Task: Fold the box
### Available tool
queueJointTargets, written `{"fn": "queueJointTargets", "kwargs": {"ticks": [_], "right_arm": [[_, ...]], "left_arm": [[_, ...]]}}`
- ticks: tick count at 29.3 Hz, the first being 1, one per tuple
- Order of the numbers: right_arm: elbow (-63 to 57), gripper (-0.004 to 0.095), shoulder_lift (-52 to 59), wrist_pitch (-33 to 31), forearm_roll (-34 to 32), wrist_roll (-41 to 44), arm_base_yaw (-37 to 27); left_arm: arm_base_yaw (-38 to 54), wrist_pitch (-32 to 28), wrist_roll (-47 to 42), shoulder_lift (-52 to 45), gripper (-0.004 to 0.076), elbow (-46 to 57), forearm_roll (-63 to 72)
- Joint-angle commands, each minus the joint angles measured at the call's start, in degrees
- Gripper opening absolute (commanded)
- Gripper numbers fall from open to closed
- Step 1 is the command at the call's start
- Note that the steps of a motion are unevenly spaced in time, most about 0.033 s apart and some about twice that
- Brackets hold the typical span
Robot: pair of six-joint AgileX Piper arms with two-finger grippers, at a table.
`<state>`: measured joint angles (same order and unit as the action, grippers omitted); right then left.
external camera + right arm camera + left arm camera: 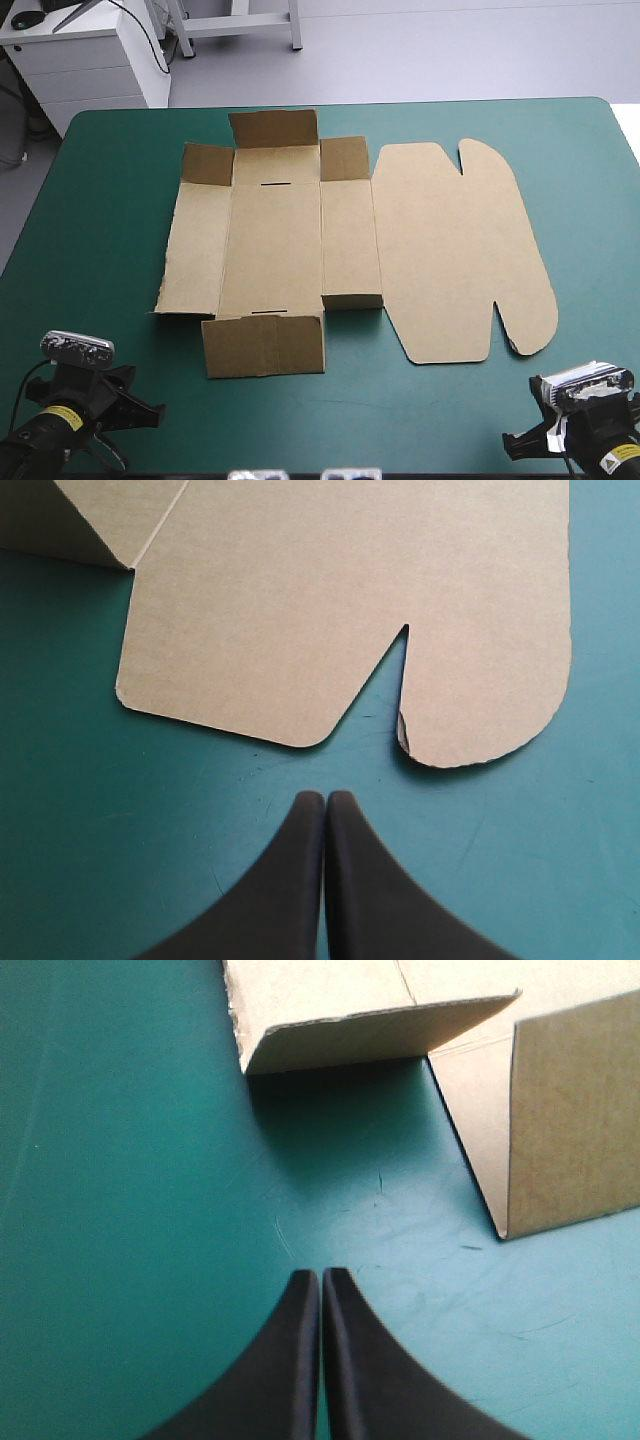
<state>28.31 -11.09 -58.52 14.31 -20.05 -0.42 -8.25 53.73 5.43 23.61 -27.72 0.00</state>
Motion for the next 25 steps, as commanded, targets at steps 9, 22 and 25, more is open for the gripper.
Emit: {"fn": "queueJointTargets", "kwargs": {"ticks": [9,22,25], "right_arm": [[1.9,-0.0014,-0.7,3.8,0.7,0.3,0.2],[1.9,-0.0014,-0.7,3.8,0.7,0.3,0.2],[1.9,-0.0014,-0.7,3.8,0.7,0.3,0.2]], "left_arm": [[-0.1,-1.7,0.4,0.6,-0.0008,-2.0,0.9],[-0.1,-2.9,1.3,0.6,-0.0008,-2.0,0.0],[-0.1,-5.8,1.8,1.0,-0.0006,-3.9,1.6]]}}
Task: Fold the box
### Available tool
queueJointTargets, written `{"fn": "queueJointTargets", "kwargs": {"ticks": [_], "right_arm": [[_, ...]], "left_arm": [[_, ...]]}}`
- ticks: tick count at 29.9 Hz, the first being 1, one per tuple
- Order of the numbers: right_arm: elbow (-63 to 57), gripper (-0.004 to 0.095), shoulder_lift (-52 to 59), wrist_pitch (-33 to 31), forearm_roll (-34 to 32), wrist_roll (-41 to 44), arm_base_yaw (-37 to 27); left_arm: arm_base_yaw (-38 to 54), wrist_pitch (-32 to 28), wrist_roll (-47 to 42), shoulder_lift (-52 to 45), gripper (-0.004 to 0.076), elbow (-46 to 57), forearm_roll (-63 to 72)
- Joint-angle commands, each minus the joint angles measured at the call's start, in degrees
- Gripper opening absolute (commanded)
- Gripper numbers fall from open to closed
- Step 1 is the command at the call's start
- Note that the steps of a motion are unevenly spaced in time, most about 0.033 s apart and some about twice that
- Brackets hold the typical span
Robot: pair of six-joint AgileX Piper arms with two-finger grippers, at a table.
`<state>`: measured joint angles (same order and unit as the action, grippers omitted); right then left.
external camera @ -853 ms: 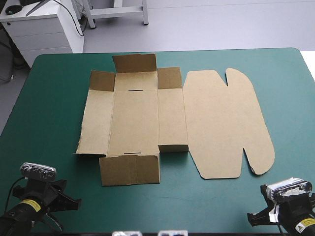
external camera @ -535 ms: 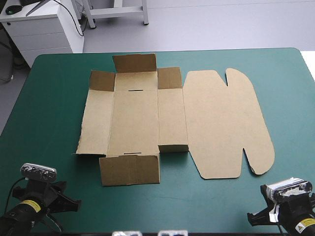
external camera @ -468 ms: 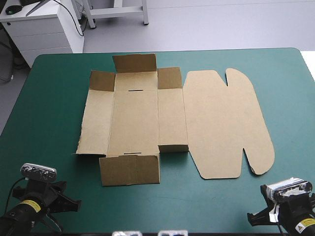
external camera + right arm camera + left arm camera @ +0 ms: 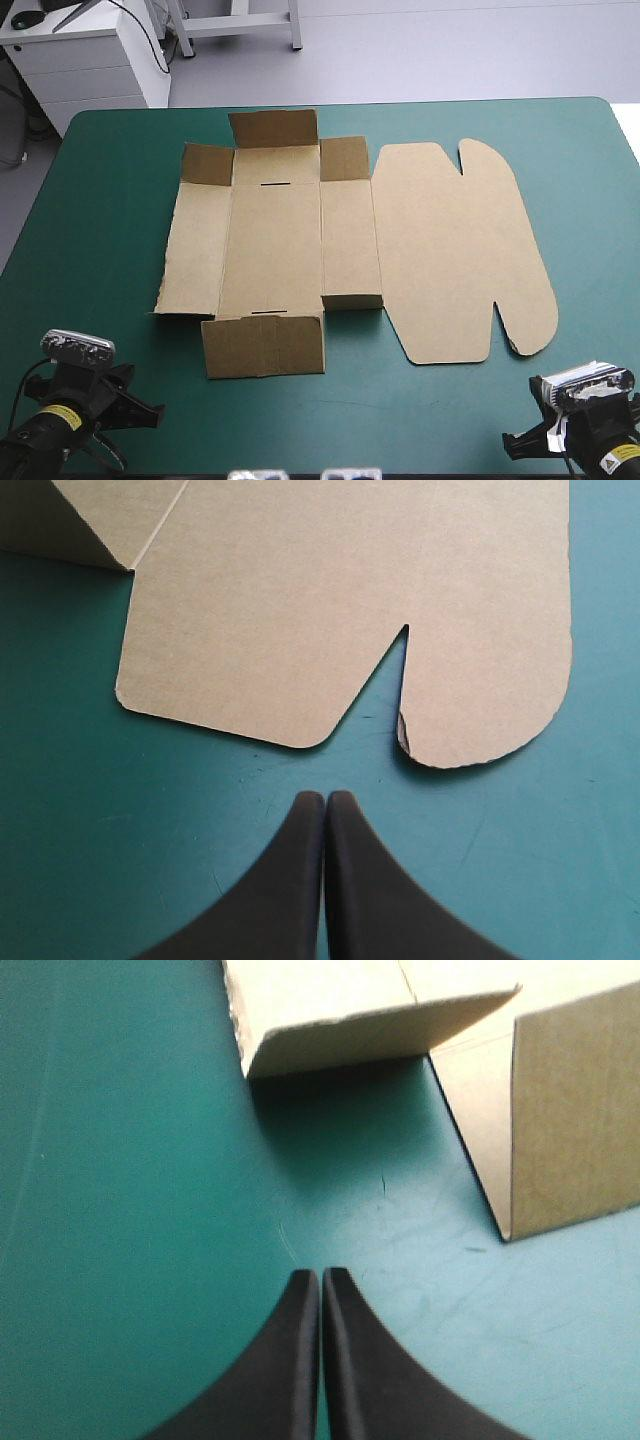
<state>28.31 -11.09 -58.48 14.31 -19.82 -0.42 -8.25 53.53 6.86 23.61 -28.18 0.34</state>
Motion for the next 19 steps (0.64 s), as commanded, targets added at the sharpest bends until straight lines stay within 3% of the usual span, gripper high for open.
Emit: {"fn": "queueJointTargets", "kwargs": {"ticks": [1,5,11,19], "right_arm": [[1.9,-0.0014,-0.7,3.7,0.7,0.1,0.2],[1.9,-0.0014,-0.7,3.7,0.7,0.1,0.2],[1.9,-0.0014,-0.7,3.7,0.7,0.1,0.2],[1.9,-0.0014,-0.7,3.7,0.7,0.1,0.2]], "left_arm": [[-0.1,-6.5,0.6,1.7,-0.0006,-4.4,1.4],[-0.1,-8.8,1.4,7.7,-0.0003,-10.7,1.4],[-0.1,-9.1,2.4,24.1,0.0008,-22.7,1.6],[0.1,-7.1,15.2,44.0,0.0018,-36.8,15.8]]}}
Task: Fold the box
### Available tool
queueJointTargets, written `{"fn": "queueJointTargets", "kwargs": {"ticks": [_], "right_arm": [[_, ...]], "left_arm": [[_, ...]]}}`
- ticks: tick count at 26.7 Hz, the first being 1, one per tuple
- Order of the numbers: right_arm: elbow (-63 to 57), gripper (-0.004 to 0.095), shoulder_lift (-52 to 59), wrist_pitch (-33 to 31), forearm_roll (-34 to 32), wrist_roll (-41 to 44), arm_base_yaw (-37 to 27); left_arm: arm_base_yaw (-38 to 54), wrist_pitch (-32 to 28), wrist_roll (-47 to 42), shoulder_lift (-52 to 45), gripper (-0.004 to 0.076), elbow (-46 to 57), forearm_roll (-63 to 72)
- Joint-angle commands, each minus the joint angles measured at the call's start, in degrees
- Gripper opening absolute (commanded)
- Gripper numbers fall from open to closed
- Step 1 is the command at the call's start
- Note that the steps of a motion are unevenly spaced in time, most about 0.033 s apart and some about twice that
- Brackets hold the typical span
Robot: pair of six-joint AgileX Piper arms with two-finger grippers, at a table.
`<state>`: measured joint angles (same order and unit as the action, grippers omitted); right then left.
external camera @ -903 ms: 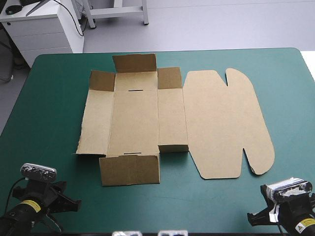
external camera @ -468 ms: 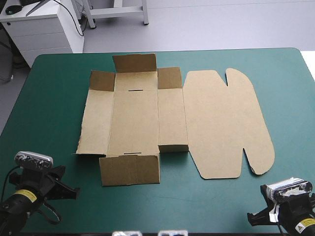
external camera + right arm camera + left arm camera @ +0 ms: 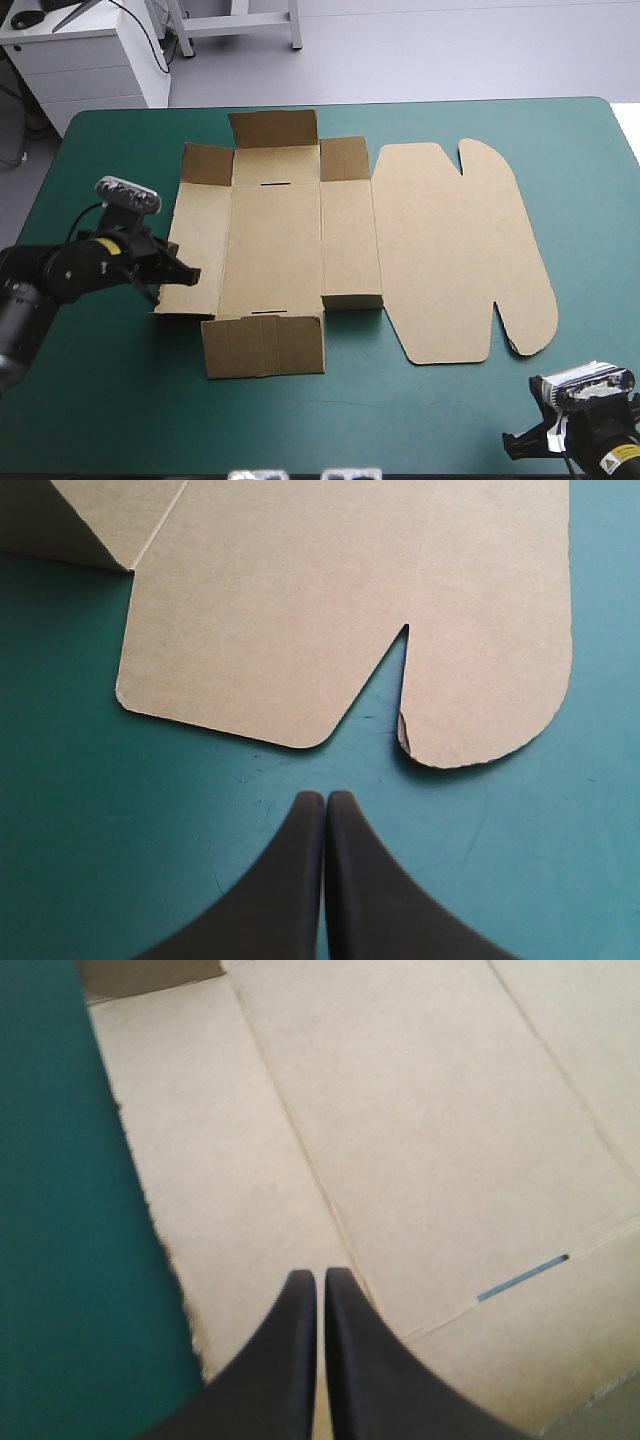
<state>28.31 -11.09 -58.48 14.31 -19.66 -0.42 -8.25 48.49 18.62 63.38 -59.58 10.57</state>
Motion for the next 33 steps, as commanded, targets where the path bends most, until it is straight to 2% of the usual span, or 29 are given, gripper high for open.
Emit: {"fn": "queueJointTargets", "kwargs": {"ticks": [1,9,17,24,26,28,31,33], "right_arm": [[1.9,-0.0014,-0.7,3.7,0.7,-0.1,0.2],[1.9,-0.0014,-0.7,3.7,0.7,-0.1,0.2],[1.9,-0.0014,-0.7,3.7,0.7,-0.1,0.2],[1.9,-0.0014,-0.7,3.7,0.7,-0.1,0.2],[1.9,-0.0014,-0.7,3.7,0.7,-0.1,0.2],[1.9,-0.0014,-0.7,3.7,0.7,-0.1,0.2],[1.9,-0.0014,-0.7,3.7,0.7,-0.1,0.2],[1.9,-0.0014,-0.7,3.7,0.7,-0.1,0.2]], "left_arm": [[0.1,-2.1,3.9,6.0,0.0018,-6.7,6.6],[3.9,0.9,7.5,12.2,0.0018,-10.8,11.0],[23.1,12.1,15.6,12.2,0.0018,-10.8,17.8],[31.6,11.9,15.4,12.4,0.0027,-10.8,18.8],[32.1,12.0,15.4,13.2,0.0066,-10.8,18.7],[32.1,13.0,15.4,14.6,0.0141,-10.8,18.7],[32.1,15.7,15.4,18.5,0.0357,-10.8,20.2],[32.1,15.8,15.4,21.0,0.047,-10.8,22.2]]}}
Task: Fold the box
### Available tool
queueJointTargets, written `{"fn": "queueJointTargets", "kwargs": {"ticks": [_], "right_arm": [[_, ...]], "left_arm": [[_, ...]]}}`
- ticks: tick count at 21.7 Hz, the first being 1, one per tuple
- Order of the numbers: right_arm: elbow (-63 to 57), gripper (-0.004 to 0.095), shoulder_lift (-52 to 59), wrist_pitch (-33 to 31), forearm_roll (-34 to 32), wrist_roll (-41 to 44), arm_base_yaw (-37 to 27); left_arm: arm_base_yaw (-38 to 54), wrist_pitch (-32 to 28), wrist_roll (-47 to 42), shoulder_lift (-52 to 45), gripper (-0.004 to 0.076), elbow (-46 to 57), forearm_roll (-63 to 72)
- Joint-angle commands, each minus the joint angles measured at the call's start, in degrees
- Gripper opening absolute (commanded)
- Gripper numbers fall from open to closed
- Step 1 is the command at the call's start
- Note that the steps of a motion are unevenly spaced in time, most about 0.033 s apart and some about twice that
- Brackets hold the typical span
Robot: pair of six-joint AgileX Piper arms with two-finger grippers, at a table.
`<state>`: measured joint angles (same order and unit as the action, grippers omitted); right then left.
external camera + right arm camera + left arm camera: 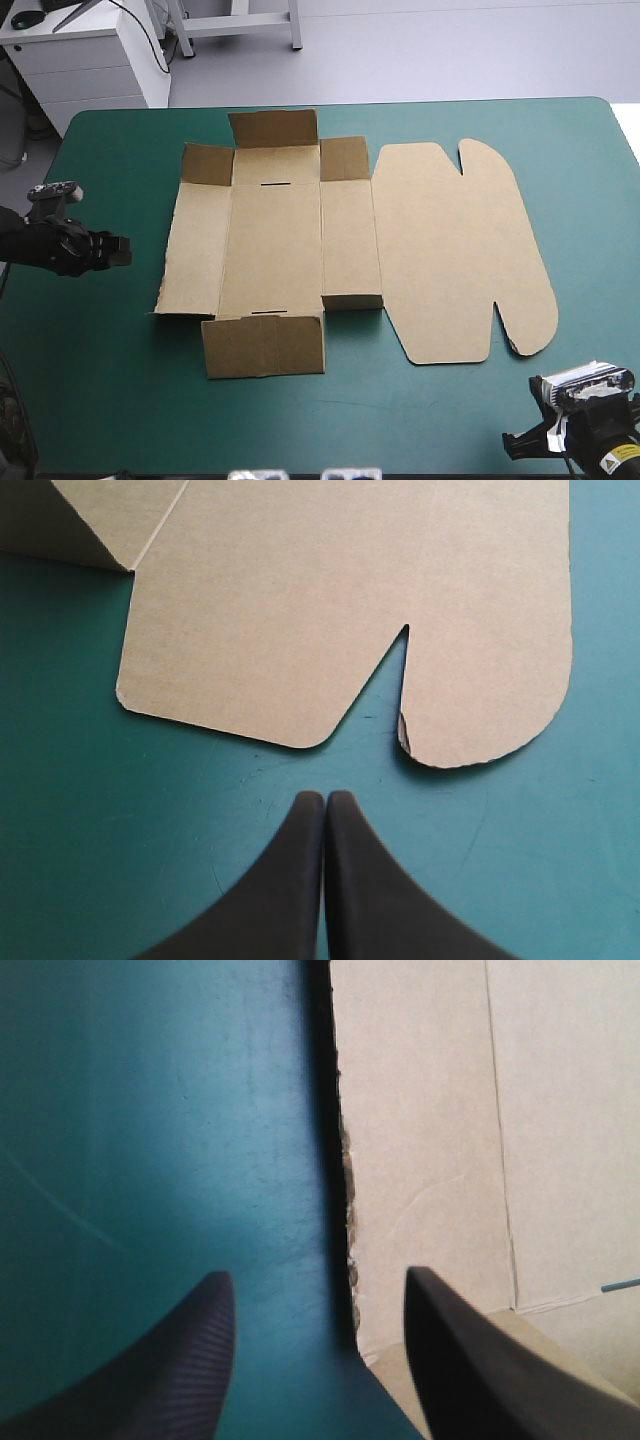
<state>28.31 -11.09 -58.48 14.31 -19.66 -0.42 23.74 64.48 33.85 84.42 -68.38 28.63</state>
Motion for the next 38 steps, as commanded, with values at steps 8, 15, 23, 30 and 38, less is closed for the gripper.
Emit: {"fn": "queueJointTargets", "kwargs": {"ticks": [8,15,23,30,38], "right_arm": [[1.9,-0.0014,-0.7,3.7,0.7,-0.1,0.2],[1.9,-0.0014,-0.7,3.7,0.7,-0.1,0.2],[1.9,-0.0014,-0.7,3.7,0.7,-0.1,0.2],[1.9,-0.0014,-0.7,3.7,0.7,-0.1,0.2],[1.9,-0.0014,-0.7,3.7,0.7,-0.2,0.2]], "left_arm": [[0.1,6.6,8.2,12.5,0.0559,-1.9,15.0],[-0.1,9.6,11.0,19.3,0.0559,-1.9,19.5],[-5.3,9.6,12.8,19.9,0.0558,-1.8,21.3],[-9.0,6.0,10.3,19.9,0.0443,-1.8,25.5],[-9.0,2.1,9.1,19.9,-0.0008,-1.8,27.6]]}}
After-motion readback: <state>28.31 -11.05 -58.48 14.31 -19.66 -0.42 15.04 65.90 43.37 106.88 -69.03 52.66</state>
